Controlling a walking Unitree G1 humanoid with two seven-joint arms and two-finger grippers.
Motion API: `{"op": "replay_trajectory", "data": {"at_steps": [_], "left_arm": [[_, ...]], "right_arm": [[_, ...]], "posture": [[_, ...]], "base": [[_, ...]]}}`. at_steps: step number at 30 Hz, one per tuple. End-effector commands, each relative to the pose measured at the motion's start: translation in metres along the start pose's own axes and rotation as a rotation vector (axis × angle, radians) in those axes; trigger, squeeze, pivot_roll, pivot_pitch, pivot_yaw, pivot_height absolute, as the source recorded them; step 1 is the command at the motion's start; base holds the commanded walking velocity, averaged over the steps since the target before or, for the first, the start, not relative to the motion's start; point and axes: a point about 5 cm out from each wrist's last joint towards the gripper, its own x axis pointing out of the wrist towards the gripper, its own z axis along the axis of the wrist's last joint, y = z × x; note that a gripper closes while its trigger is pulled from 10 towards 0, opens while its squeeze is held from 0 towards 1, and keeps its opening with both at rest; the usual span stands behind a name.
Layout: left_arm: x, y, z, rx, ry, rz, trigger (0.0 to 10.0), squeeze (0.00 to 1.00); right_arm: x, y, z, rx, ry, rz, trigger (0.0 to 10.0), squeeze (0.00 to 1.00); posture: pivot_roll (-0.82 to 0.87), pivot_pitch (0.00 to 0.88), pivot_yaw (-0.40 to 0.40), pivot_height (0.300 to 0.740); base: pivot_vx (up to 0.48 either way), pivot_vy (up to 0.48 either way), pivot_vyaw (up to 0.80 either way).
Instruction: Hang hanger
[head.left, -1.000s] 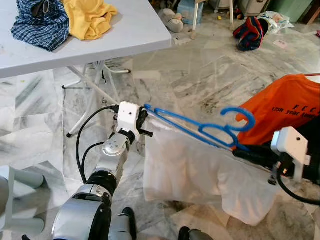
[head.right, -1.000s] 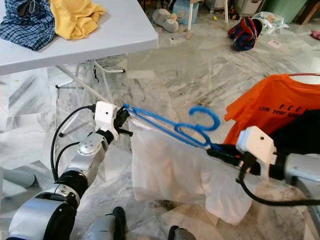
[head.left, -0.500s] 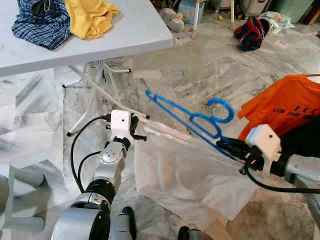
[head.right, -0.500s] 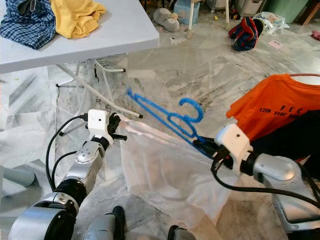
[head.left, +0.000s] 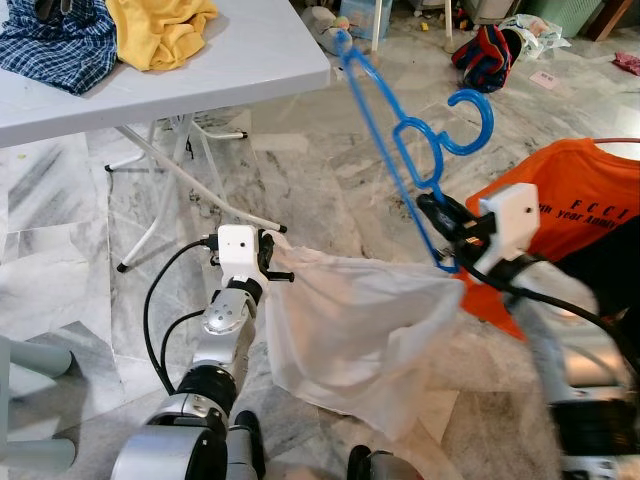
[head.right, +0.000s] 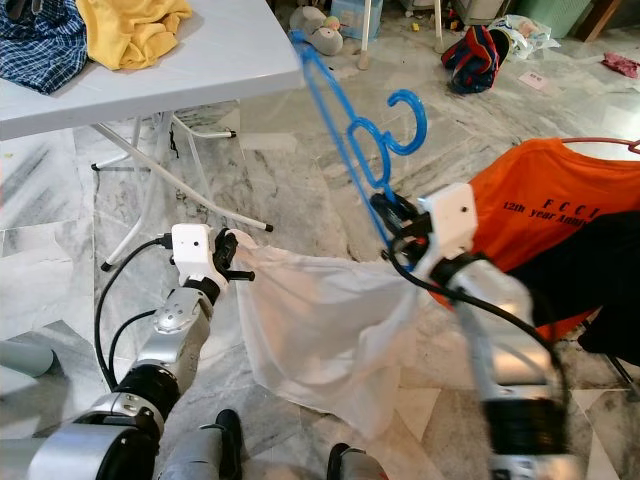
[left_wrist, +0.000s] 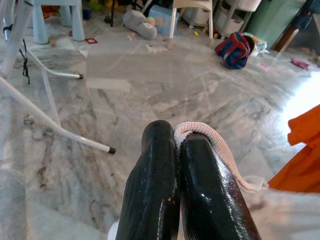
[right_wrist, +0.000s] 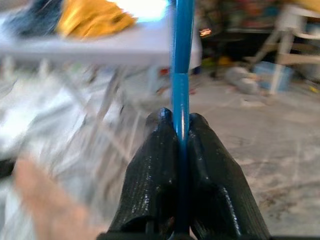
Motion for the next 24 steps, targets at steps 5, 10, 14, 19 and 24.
{"op": "replay_trajectory", "data": {"at_steps": [5, 10, 14, 19, 24], "left_arm": [[0.002, -0.015, 0.007, -0.056, -0.034, -0.069, 0.0, 0.00], [0.001, -0.036, 0.008, -0.099, -0.044, -0.153, 0.0, 0.00], [-0.001, -0.042, 0.010, -0.099, -0.054, -0.176, 0.0, 0.00], [0.002, -0.036, 0.017, -0.147, -0.067, -0.135, 0.0, 0.00], [0.005, -0.030, 0.018, -0.202, -0.043, -0.101, 0.0, 0.00]], "right_arm": [[0.017, -0.020, 0.030, 0.147, -0.225, -0.286, 10.0, 0.00], [0.033, -0.026, 0.039, 0.407, -0.306, -0.367, 10.0, 0.00], [0.044, -0.018, 0.039, 0.428, -0.307, -0.345, 10.0, 0.00], [0.047, -0.011, 0.034, 0.296, -0.259, -0.324, 10.0, 0.00], [0.049, 0.005, 0.027, 0.186, -0.237, -0.281, 10.0, 0.00]], "posture": [[0.03, 0.242, -0.081, 0.740], [0.02, 0.248, -0.085, 0.740], [0.03, 0.250, -0.090, 0.740], [0.04, 0.250, -0.092, 0.740], [0.04, 0.249, -0.084, 0.740]], "base": [[0.000, 0.000, 0.00], [0.000, 0.000, 0.00], [0.000, 0.000, 0.00], [0.000, 0.000, 0.00], [0.000, 0.000, 0.00]]}}
